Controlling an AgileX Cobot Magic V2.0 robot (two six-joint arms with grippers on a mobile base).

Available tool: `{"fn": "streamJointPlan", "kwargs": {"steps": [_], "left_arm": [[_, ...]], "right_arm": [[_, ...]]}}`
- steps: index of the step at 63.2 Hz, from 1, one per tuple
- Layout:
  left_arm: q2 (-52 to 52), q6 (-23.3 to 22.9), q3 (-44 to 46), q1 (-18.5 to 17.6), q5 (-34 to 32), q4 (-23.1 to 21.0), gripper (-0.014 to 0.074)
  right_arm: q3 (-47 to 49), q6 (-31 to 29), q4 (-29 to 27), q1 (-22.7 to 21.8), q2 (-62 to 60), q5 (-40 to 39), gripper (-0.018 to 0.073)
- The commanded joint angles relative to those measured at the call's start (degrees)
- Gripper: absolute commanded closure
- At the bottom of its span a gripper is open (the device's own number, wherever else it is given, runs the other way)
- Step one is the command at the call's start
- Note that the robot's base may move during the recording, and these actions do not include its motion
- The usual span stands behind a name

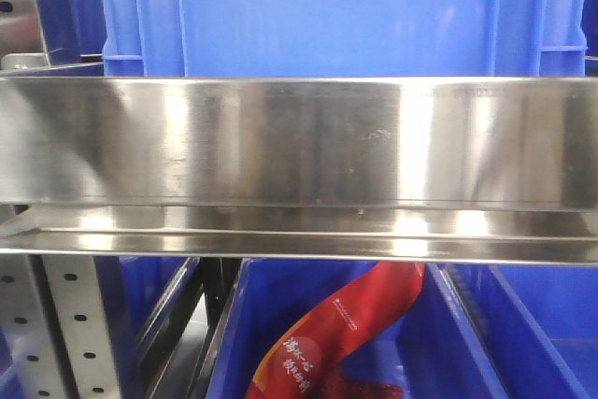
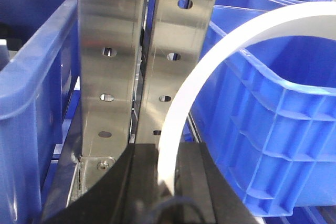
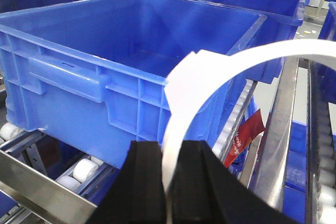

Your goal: Grab PVC pipe and place in blue bin

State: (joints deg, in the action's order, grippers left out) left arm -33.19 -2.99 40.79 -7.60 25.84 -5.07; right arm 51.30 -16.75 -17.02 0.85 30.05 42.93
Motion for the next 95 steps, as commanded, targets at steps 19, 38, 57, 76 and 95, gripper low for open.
{"fn": "streamJointPlan", "kwargs": {"steps": [19, 38, 57, 76, 95], "left_arm": [[0.34, -0.29, 0.01, 0.06, -1.23, -0.15, 0.0707], [0.34, -0.09, 0.01, 0.06, -1.30, 2.03, 0.0707], [0.34, -0.09, 0.01, 0.06, -1.30, 2.03, 0.0707], [0.34, -0.09, 0.01, 0.06, -1.30, 2.03, 0.0707], [0.34, -0.09, 0.01, 0.06, -1.30, 2.03, 0.0707]], "right_arm": [[-0.02, 0.10, 0.35, -0.16, 0.00, -1.47, 0.0728], [-0.02, 0.10, 0.35, -0.16, 0.00, -1.47, 0.0728], [-0.02, 0.10, 0.35, -0.16, 0.00, -1.47, 0.0728], [-0.02, 0.10, 0.35, -0.16, 0.00, -1.47, 0.0728], [-0.02, 0.10, 0.01, -0.16, 0.00, -1.47, 0.0728]]}}
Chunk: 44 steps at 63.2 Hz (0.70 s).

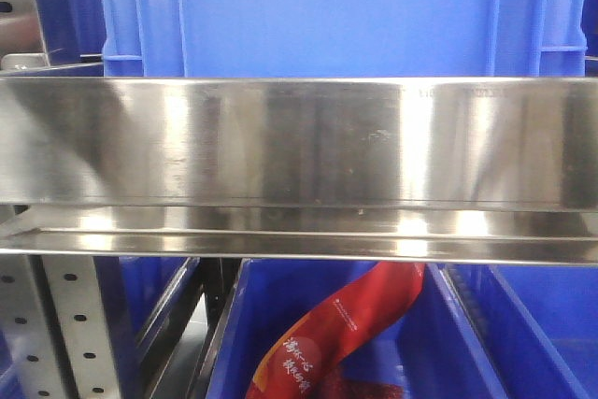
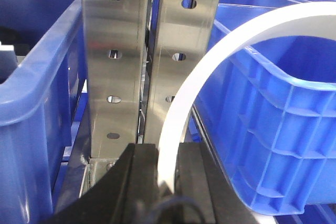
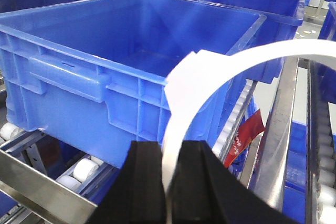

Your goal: Grab PVC pipe and place in blue bin

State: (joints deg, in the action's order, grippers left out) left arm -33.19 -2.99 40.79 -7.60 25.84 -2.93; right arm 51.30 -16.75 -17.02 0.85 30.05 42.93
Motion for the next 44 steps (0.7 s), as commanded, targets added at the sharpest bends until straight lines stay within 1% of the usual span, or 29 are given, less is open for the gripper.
{"fn": "streamJointPlan", "kwargs": {"steps": [1, 10, 27, 44], "left_arm": [[0.34, -0.09, 0.01, 0.06, -1.30, -0.11, 0.0707], [0.34, -0.09, 0.01, 0.06, -1.70, -0.19, 0.0707], [0.34, -0.09, 0.01, 0.06, -4.40, -0.31, 0.0707], [0.34, -0.09, 0.01, 0.06, -5.43, 0.25, 0.0707]], "right_arm": [[-0.02, 0.10, -0.31, -0.16, 0.00, -1.47, 0.0728], [-0.02, 0.10, -2.24, -0.16, 0.00, -1.47, 0.0728], [-0.02, 0.10, -2.60, -0.16, 0.00, -1.47, 0.0728], [-0.02, 0.10, -2.59, -0.16, 0.00, -2.16, 0.0728]]}}
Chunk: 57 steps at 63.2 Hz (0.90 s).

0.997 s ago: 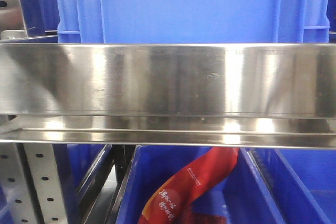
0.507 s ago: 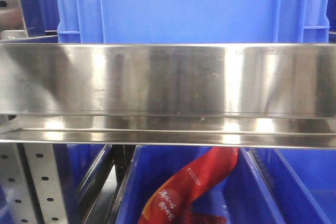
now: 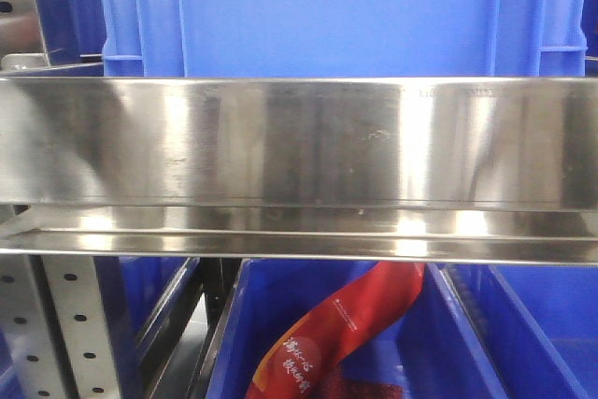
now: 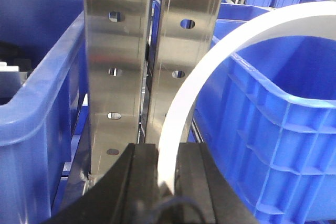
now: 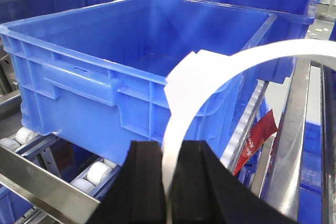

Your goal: Grab PVC pipe and place in blue bin

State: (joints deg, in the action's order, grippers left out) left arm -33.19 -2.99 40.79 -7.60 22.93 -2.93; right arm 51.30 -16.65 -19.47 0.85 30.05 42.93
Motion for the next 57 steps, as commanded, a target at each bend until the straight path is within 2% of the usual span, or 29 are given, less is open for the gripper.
{"fn": "streamJointPlan", "kwargs": {"steps": [1, 18, 29, 38, 50, 57], "left_arm": [[0.34, -0.09, 0.01, 0.06, -2.65, 0.40, 0.0707], [0.23, -0.09, 0.01, 0.06, -2.89, 0.65, 0.0707], [0.23, 0.01, 0.12, -0.05, -2.89, 3.70, 0.0707], [0.00, 0.15, 1.63, -0.05, -2.99, 3.69, 0.0707], [-2.50, 2.99, 5.86, -0.15, -2.85, 3.31, 0.0707], [-4.47, 2.99, 7.62, -0.15, -2.82, 1.44, 0.0707]], "right_arm": [[-0.02, 0.01, -0.14, -0.16, 0.00, -2.16, 0.0728], [-0.02, 0.01, -0.17, -0.16, 0.00, -6.67, 0.0728], [-0.02, -3.08, -0.17, -0.16, 0.12, -11.36, 0.0728], [-0.02, -3.94, -2.19, -0.16, 1.23, -14.01, 0.0728], [-0.02, -4.44, -3.13, -0.16, 4.97, -16.49, 0.0728], [0.09, -5.92, -3.51, 0.05, 6.87, -19.17, 0.0728]]}}
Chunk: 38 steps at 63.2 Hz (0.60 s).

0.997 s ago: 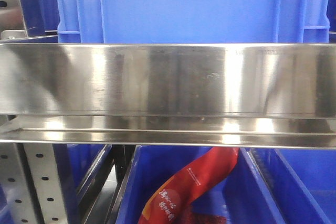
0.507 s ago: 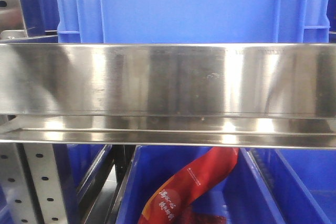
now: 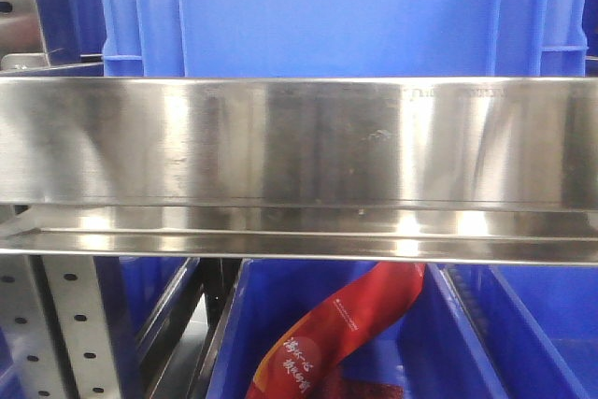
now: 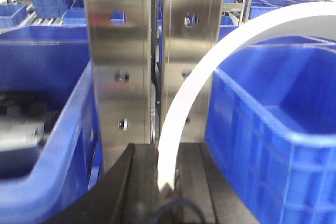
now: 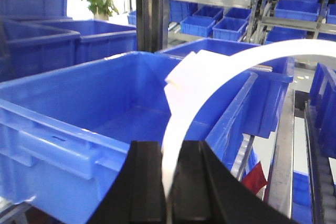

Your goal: Grab PVC pipe and place in blue bin

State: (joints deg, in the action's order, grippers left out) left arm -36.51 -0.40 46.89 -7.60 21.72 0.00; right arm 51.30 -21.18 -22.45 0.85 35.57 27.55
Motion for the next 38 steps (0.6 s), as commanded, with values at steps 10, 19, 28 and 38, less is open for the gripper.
{"fn": "streamJointPlan", "kwargs": {"steps": [10, 19, 28, 38], "left_arm": [[-4.70, 3.50, 3.52, -3.86, -1.85, -1.59, 0.0707], [-7.63, 3.62, 5.15, -9.24, -4.85, -0.87, 0.0707], [-10.67, 3.62, 6.97, -13.33, -8.21, 0.58, 0.0707], [-14.52, 3.62, 9.25, -14.55, -8.91, 1.85, 0.0707]], "right_arm": [[0.19, -4.06, -0.76, 3.10, 4.05, -8.23, 0.0728], [0.19, -4.42, -0.84, 6.93, 6.30, -12.60, 0.0728], [0.19, -4.42, -0.84, 10.08, 9.27, -16.01, 0.0728], [2.06, -4.42, -0.84, 10.90, 13.04, -17.84, 0.0728]]}}
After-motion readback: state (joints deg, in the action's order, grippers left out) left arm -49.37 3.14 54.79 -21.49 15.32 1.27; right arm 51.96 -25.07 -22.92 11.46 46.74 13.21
